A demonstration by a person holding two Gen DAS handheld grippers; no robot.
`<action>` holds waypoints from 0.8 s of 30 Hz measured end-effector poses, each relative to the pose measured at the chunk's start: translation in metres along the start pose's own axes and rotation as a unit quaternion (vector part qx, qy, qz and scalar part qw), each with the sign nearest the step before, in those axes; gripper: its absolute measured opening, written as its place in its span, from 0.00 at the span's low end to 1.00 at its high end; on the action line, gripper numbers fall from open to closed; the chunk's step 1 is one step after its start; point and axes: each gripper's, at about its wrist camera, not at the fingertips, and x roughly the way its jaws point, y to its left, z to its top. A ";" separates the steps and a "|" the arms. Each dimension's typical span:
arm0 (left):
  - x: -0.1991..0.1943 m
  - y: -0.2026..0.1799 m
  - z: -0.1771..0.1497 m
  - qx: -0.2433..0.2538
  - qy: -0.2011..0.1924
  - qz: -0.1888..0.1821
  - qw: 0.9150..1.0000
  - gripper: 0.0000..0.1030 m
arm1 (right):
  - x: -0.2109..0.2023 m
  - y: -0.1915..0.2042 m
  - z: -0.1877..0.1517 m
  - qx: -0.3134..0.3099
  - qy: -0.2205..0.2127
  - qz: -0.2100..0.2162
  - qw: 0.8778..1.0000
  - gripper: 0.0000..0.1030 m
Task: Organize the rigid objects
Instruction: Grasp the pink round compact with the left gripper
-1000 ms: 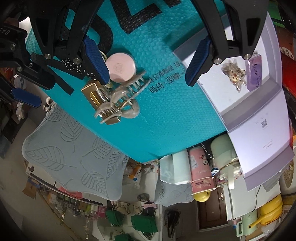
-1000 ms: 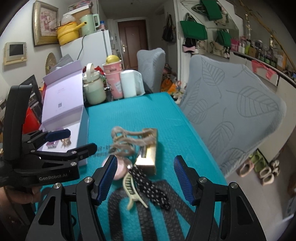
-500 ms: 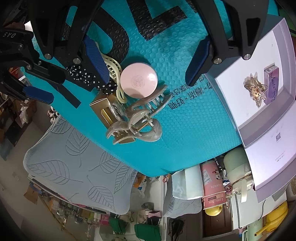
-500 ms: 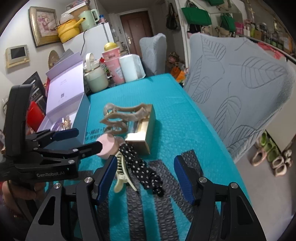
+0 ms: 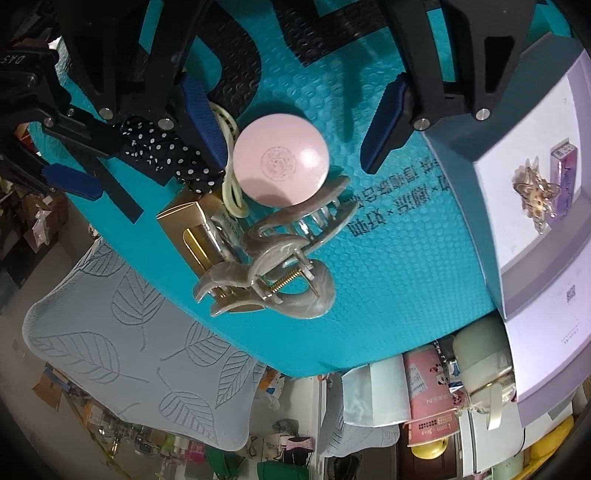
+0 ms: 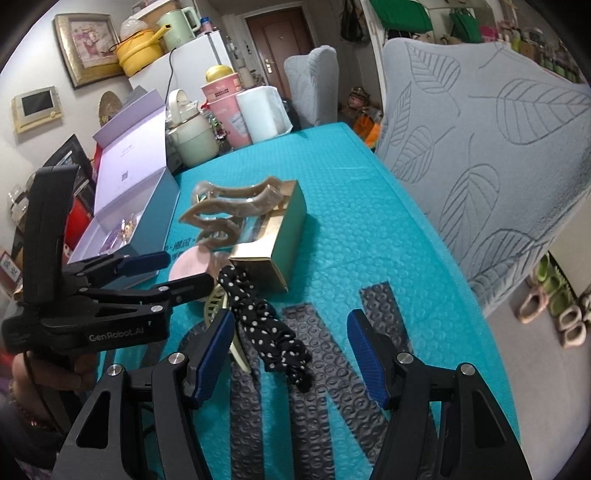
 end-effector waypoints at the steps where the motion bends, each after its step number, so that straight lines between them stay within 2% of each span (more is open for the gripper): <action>1: 0.001 0.000 0.000 -0.002 -0.002 -0.005 1.000 0.65 | 0.001 -0.001 0.000 0.001 0.001 0.001 1.000 0.62; 4: 0.001 -0.001 0.001 -0.003 -0.004 -0.017 1.000 0.51 | 0.002 -0.005 -0.001 0.006 0.004 0.004 1.000 0.62; 7: 0.000 -0.003 0.000 0.000 -0.010 -0.017 1.000 0.49 | 0.003 -0.005 -0.002 0.007 0.007 0.008 1.000 0.62; 10: -0.004 0.000 -0.002 -0.006 -0.004 -0.026 1.000 0.49 | 0.006 -0.004 -0.003 0.005 0.011 0.016 1.000 0.62; 13: -0.006 0.002 -0.006 -0.011 0.002 -0.017 1.000 0.49 | 0.011 -0.002 -0.005 0.001 0.020 0.016 1.000 0.62; 16: -0.013 0.007 -0.011 -0.017 0.003 -0.013 1.000 0.49 | 0.016 0.001 -0.005 -0.009 0.026 0.019 0.999 0.57; 19: -0.020 0.011 -0.018 -0.022 0.004 -0.004 1.000 0.49 | 0.021 0.006 -0.004 -0.025 0.031 0.016 0.999 0.47; 24: -0.028 0.016 -0.030 -0.032 0.004 0.002 0.999 0.49 | 0.026 0.016 -0.001 -0.051 0.033 0.017 0.998 0.41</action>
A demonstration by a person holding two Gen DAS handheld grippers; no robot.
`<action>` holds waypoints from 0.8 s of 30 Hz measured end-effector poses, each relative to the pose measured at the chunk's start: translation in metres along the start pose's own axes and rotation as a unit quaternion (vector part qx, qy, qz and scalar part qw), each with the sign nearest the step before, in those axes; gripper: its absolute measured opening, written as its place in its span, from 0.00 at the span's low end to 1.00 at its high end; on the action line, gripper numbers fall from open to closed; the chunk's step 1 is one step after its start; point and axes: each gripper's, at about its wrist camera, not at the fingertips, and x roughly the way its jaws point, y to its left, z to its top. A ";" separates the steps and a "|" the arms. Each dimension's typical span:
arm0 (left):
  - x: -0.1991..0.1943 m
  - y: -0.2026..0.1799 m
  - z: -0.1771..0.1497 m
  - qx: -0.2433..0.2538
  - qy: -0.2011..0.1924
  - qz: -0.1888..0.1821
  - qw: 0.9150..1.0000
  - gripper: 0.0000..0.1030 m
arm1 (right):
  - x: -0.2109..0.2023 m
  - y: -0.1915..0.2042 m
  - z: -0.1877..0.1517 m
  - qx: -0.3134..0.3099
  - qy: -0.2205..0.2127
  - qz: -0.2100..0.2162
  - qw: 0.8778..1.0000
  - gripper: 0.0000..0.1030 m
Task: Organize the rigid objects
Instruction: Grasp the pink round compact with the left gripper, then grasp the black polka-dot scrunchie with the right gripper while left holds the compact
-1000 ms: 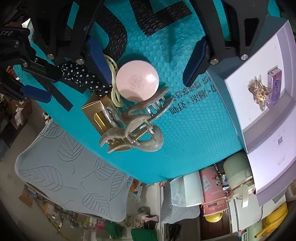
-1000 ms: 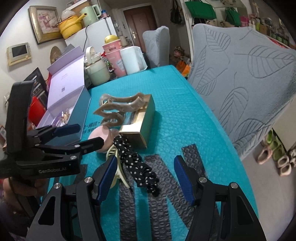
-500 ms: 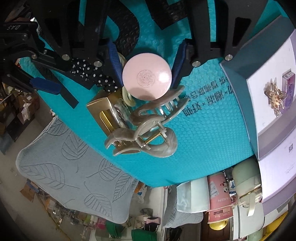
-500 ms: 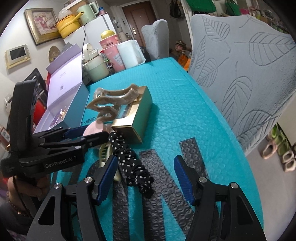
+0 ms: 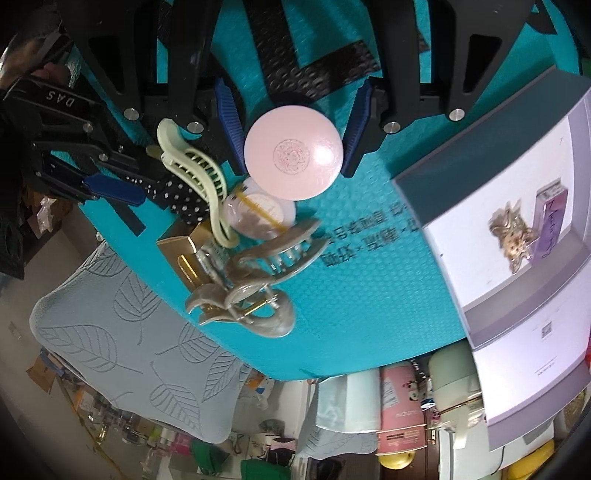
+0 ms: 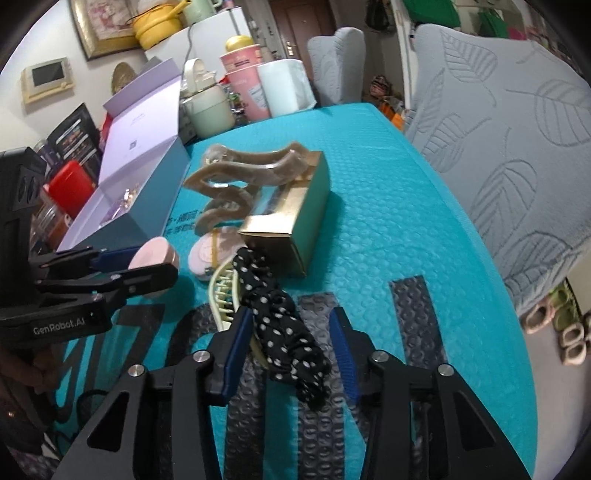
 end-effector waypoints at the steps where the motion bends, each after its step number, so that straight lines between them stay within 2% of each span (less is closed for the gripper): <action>1: -0.001 0.001 -0.002 -0.001 0.000 0.001 1.000 0.49 | 0.001 0.003 0.000 -0.005 0.000 -0.001 1.000 0.40; 6: -0.001 0.006 -0.008 -0.011 0.008 -0.005 1.000 0.49 | 0.003 0.012 0.000 -0.015 0.004 0.004 1.000 0.33; 8: -0.002 0.008 -0.010 -0.015 0.008 -0.007 1.000 0.49 | 0.002 0.009 -0.002 -0.001 0.004 0.023 1.000 0.21; 9: -0.005 0.010 -0.011 -0.016 0.008 -0.007 1.000 0.49 | 0.003 0.008 -0.002 0.012 0.005 0.031 0.999 0.20; 11: -0.008 0.011 -0.015 -0.016 0.007 -0.006 1.000 0.49 | 0.002 0.009 -0.003 0.012 0.005 0.018 1.000 0.12; 15: -0.010 0.013 -0.020 -0.017 0.008 -0.006 1.000 0.49 | 0.002 0.014 -0.006 0.001 0.007 0.005 1.000 0.12; 18: -0.009 0.016 -0.023 -0.023 0.011 -0.008 1.000 0.49 | 0.005 0.020 -0.006 -0.016 0.017 -0.011 1.000 0.20; 19: -0.009 0.017 -0.024 -0.024 0.012 -0.009 1.000 0.49 | 0.008 0.022 -0.007 -0.019 0.027 -0.020 0.999 0.33; 20: -0.009 0.018 -0.026 -0.026 0.012 -0.009 1.000 0.49 | 0.009 0.023 -0.007 -0.023 0.027 -0.019 0.999 0.40; 24: -0.011 0.022 -0.030 -0.031 0.012 -0.008 0.999 0.49 | 0.013 0.029 -0.008 -0.039 0.019 -0.035 0.998 0.41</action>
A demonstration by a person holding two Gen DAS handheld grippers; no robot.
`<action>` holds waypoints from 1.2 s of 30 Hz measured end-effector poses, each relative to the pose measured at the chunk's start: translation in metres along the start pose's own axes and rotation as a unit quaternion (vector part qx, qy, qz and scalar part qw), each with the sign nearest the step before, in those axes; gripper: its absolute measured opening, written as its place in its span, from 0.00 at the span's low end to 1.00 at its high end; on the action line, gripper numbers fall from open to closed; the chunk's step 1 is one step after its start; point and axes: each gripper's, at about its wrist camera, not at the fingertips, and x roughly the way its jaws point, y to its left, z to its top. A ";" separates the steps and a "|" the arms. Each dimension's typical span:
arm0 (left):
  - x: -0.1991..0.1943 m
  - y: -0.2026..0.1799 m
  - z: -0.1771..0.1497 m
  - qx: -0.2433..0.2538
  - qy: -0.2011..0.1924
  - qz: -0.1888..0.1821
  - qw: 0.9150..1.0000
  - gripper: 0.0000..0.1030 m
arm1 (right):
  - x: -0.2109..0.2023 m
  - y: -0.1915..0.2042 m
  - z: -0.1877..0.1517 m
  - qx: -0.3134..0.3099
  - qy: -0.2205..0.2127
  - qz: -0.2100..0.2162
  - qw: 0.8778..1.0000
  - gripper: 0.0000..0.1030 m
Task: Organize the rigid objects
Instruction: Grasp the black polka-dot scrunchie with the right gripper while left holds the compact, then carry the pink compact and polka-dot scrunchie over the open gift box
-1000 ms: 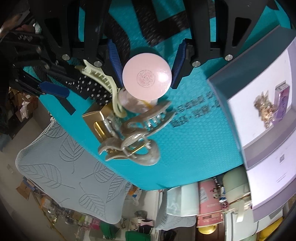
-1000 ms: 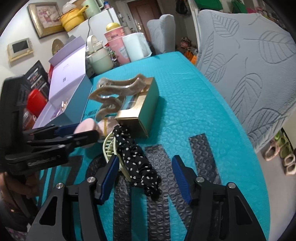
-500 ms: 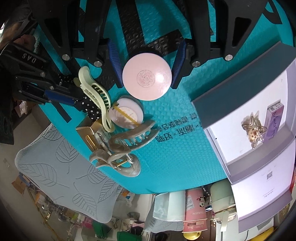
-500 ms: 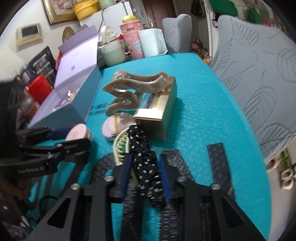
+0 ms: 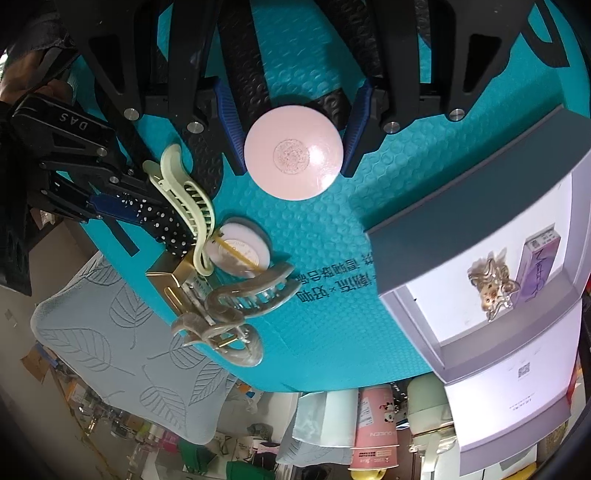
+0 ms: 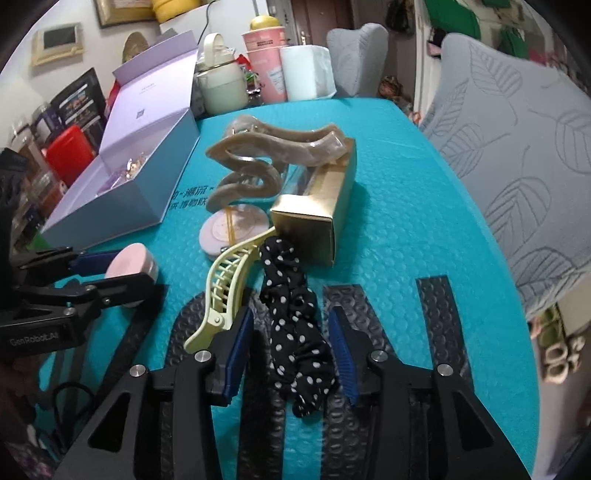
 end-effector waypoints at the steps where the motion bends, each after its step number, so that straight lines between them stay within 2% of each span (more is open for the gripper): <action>1: -0.001 0.002 -0.002 -0.003 -0.001 0.000 1.000 0.49 | 0.000 0.001 0.000 0.001 -0.001 -0.007 1.000 0.36; 2: -0.001 0.004 -0.002 -0.005 -0.002 0.001 1.000 0.49 | 0.001 0.001 0.000 0.001 -0.001 -0.019 1.000 0.18; 4: -0.003 0.007 -0.005 -0.009 -0.003 0.002 1.000 0.49 | 0.000 -0.001 0.000 0.007 -0.002 -0.019 1.000 0.15; 11: -0.009 0.010 -0.009 -0.018 -0.008 0.003 1.000 0.49 | -0.015 0.002 -0.004 0.020 -0.019 -0.010 1.000 0.15; 20: -0.023 0.017 -0.020 -0.035 -0.022 0.007 0.999 0.49 | -0.030 0.025 -0.006 -0.009 -0.032 0.007 0.999 0.15; 36: -0.061 0.041 -0.046 -0.092 -0.058 0.044 0.993 0.49 | -0.036 0.090 -0.004 -0.092 -0.030 0.084 0.992 0.15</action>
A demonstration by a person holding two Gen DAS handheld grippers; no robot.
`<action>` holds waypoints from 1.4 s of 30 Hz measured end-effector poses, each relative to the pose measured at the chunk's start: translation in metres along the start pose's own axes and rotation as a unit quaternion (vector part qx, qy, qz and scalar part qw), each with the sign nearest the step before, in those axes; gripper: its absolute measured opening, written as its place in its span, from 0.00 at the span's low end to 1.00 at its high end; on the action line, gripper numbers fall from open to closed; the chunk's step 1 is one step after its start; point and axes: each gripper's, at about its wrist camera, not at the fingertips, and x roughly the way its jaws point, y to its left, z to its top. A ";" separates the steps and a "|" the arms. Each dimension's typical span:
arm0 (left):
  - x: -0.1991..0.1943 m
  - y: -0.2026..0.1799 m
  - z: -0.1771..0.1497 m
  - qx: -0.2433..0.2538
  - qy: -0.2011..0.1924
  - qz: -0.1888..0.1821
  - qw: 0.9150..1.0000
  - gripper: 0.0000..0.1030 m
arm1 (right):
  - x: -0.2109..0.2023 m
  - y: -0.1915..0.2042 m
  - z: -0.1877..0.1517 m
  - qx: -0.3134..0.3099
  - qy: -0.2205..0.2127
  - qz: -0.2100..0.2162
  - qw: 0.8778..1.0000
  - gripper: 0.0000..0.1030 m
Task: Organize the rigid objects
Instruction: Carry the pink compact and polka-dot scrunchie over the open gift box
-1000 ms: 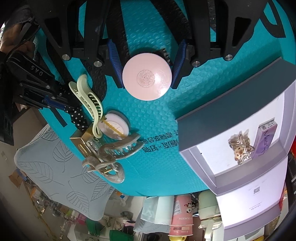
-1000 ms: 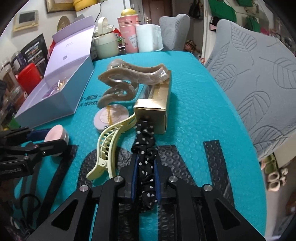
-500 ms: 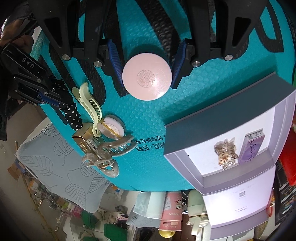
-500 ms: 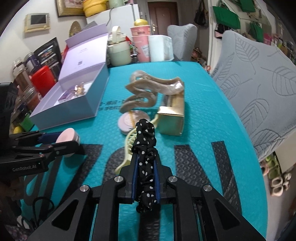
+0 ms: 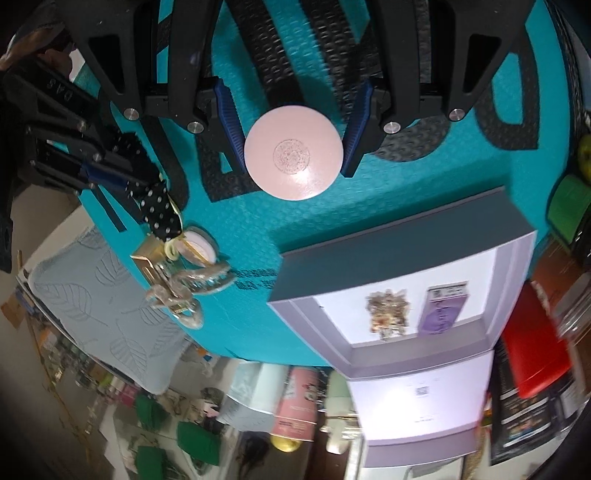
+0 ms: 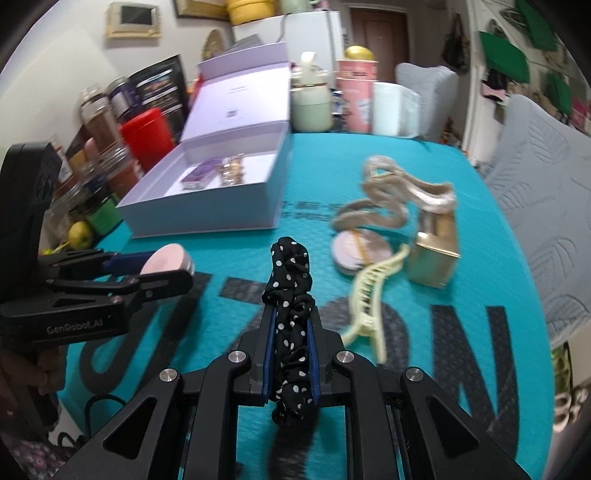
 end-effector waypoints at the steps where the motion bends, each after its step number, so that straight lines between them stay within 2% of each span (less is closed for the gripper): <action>1: -0.002 0.003 0.000 -0.004 -0.002 0.003 1.000 0.49 | 0.000 0.005 0.000 -0.006 0.000 0.006 1.000 0.15; 9: -0.017 0.025 -0.001 -0.033 -0.017 0.031 0.999 0.49 | 0.011 0.038 0.014 -0.054 0.004 0.046 0.997 0.15; 19: -0.026 0.050 0.009 -0.061 -0.030 0.054 0.996 0.49 | 0.020 0.060 0.031 -0.080 0.001 0.078 0.994 0.15; 24: -0.029 0.057 0.016 -0.060 -0.036 0.063 0.996 0.49 | 0.024 0.066 0.041 -0.091 -0.001 0.086 0.992 0.15; 42: -0.024 0.064 0.061 -0.043 -0.051 0.052 0.996 0.49 | 0.035 0.063 0.088 -0.096 -0.017 0.084 0.992 0.15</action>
